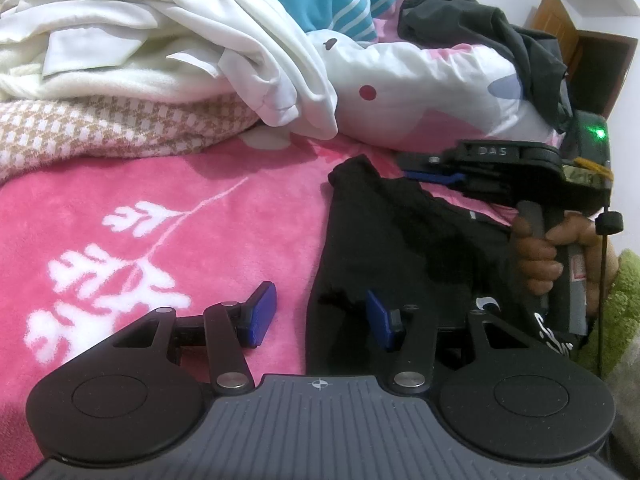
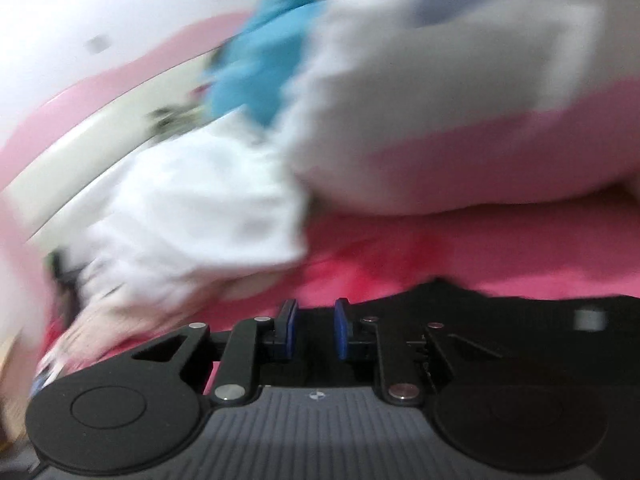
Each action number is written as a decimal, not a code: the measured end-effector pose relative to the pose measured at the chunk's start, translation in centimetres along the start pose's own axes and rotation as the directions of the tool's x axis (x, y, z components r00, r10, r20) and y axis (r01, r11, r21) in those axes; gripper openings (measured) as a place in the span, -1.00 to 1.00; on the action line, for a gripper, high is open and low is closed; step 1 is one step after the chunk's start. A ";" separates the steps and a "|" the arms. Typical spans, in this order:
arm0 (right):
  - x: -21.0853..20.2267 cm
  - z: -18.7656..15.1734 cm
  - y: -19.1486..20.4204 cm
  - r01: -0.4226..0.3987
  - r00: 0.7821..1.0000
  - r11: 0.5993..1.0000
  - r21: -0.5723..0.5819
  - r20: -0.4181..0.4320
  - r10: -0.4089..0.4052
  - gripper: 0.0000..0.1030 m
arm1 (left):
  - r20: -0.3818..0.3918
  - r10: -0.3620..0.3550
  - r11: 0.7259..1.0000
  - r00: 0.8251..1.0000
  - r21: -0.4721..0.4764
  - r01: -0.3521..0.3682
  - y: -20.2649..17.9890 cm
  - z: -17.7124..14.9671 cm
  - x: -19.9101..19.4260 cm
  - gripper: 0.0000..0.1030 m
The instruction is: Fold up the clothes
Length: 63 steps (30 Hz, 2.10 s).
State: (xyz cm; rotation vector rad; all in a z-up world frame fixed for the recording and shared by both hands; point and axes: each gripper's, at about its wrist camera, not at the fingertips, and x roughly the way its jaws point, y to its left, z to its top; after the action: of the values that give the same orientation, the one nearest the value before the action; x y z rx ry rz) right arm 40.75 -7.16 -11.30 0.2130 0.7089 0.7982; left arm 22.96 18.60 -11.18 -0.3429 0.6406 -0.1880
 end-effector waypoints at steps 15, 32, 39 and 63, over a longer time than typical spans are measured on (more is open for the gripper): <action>-16.0 -4.3 5.1 0.203 0.956 0.939 0.276 0.152 -0.251 -0.48 | 0.051 -0.024 1.000 0.998 0.020 0.024 -0.1 0.3 -2.6 0.17; -40.2 -23.9 19.4 0.436 0.870 0.872 0.220 0.142 -0.471 0.70 | 0.028 -0.118 0.978 0.993 0.175 0.111 -17.5 -10.6 -18.6 1.00; -43.4 -25.1 21.8 0.480 0.815 0.856 0.192 0.263 -0.516 1.00 | 0.027 -0.005 0.982 1.000 0.187 0.000 -21.6 -11.8 -22.1 1.00; -39.1 -28.9 19.3 0.654 0.742 0.711 0.260 -0.037 -0.669 1.00 | -0.142 0.366 0.921 0.920 0.200 -0.335 -20.4 -15.6 -18.7 1.00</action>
State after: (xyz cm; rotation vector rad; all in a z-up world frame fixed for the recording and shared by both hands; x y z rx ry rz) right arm -8.32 -24.26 -5.21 0.1943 0.7627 -0.0031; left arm -2.68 0.91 -5.06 -0.0391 0.8452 0.0736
